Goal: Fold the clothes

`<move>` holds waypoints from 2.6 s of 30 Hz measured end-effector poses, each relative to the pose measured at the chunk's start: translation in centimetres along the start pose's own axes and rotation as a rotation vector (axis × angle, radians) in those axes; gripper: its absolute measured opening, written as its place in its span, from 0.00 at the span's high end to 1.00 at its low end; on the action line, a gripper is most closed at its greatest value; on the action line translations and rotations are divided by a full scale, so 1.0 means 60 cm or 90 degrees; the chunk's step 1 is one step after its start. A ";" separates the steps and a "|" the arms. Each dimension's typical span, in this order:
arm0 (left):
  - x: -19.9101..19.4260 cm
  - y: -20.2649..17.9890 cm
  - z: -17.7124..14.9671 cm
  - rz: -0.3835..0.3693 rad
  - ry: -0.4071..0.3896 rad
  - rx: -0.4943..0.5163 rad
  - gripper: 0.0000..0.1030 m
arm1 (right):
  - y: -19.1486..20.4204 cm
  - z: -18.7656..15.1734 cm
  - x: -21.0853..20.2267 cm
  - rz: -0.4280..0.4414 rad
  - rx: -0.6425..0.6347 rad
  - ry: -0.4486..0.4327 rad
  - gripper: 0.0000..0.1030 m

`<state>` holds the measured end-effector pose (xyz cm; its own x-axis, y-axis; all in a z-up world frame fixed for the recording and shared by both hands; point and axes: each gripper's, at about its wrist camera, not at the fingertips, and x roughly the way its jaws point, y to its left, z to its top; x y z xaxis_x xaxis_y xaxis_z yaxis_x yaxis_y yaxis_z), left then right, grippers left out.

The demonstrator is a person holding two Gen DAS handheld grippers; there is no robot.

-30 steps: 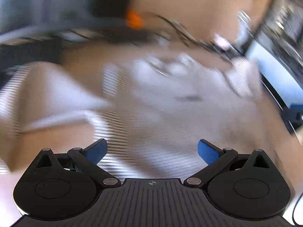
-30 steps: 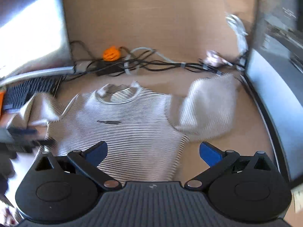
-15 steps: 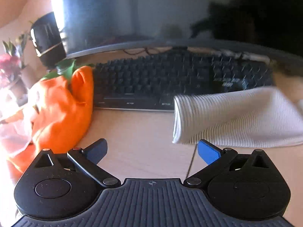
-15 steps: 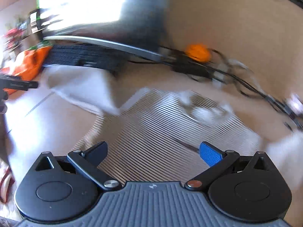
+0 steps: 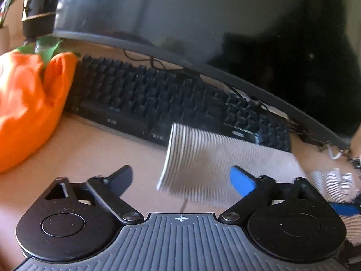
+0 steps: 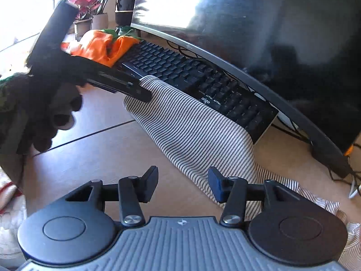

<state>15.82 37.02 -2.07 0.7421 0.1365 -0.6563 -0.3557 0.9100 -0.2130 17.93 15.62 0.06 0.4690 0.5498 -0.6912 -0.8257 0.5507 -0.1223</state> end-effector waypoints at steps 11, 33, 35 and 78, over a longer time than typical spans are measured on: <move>0.055 -0.015 0.000 -0.035 0.014 0.014 0.32 | 0.028 0.025 0.099 -0.021 -0.030 0.025 0.67; -0.150 -0.275 0.119 -0.277 -0.071 0.153 0.93 | -0.090 -0.048 -0.113 -0.061 0.173 -0.088 0.99; -0.161 -0.343 0.122 -0.321 -0.076 0.184 0.93 | -0.114 -0.076 -0.155 -0.089 0.204 -0.099 0.99; 0.055 -0.447 -0.085 -0.036 0.016 0.451 0.67 | -0.364 -0.226 -0.108 -0.014 0.538 -0.085 0.96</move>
<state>24.90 11.08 -2.23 0.7316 0.0805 -0.6769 0.1447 0.9520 0.2696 28.67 -8.49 -2.46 0.5586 0.5735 -0.5992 -0.3299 0.8165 0.4739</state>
